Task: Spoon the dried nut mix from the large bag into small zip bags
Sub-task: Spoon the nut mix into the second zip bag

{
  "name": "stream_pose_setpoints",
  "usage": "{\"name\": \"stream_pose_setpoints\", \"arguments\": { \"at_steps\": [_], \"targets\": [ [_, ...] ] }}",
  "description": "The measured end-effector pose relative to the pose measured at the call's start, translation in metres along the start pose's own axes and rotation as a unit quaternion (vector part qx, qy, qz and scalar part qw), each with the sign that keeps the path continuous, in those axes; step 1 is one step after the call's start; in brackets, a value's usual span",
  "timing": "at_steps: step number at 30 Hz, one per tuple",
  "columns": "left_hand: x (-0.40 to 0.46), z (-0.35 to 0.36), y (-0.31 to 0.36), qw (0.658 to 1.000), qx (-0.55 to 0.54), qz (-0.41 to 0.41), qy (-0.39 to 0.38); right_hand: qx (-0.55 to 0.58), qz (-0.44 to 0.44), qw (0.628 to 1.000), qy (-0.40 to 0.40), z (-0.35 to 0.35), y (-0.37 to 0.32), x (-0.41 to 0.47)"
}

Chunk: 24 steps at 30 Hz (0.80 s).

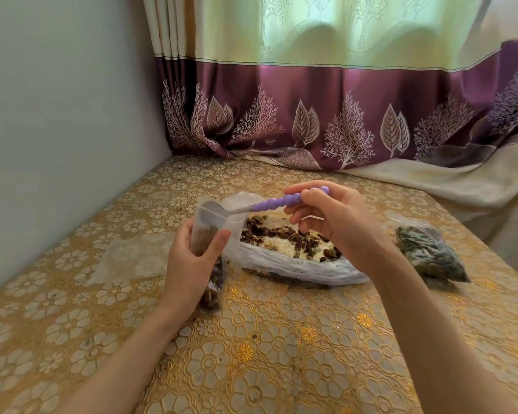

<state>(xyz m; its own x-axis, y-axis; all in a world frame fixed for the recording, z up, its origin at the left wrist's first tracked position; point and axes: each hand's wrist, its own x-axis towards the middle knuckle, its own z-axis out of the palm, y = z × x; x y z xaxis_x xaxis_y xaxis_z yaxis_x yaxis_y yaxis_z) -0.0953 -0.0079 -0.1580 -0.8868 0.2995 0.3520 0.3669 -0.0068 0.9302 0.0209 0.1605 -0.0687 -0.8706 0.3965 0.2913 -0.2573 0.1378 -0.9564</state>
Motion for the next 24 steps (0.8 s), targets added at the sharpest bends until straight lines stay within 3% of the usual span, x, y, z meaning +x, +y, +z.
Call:
{"name": "stream_pose_setpoints", "arguments": {
  "at_steps": [4,9,16,21,24],
  "targets": [
    [-0.001,0.000,0.002,1.000,0.014,0.017,0.001,0.019,-0.008,1.000,0.016,-0.002,0.001,-0.001],
    [-0.002,0.001,0.005,0.999,0.026,0.030,-0.006,0.052,-0.019,0.990,0.126,-0.011,0.006,0.001],
    [-0.003,-0.001,0.006,0.999,0.035,0.023,-0.008,-0.152,-0.040,0.958,0.238,-0.033,0.028,0.001],
    [-0.003,0.000,0.005,0.999,0.038,0.021,-0.006,-0.203,-0.053,0.929,0.304,-0.043,0.032,0.001],
    [-0.003,0.000,0.005,0.999,0.038,0.018,-0.005,-0.253,-0.055,0.919,0.298,-0.049,0.032,0.000]
  ]
}}
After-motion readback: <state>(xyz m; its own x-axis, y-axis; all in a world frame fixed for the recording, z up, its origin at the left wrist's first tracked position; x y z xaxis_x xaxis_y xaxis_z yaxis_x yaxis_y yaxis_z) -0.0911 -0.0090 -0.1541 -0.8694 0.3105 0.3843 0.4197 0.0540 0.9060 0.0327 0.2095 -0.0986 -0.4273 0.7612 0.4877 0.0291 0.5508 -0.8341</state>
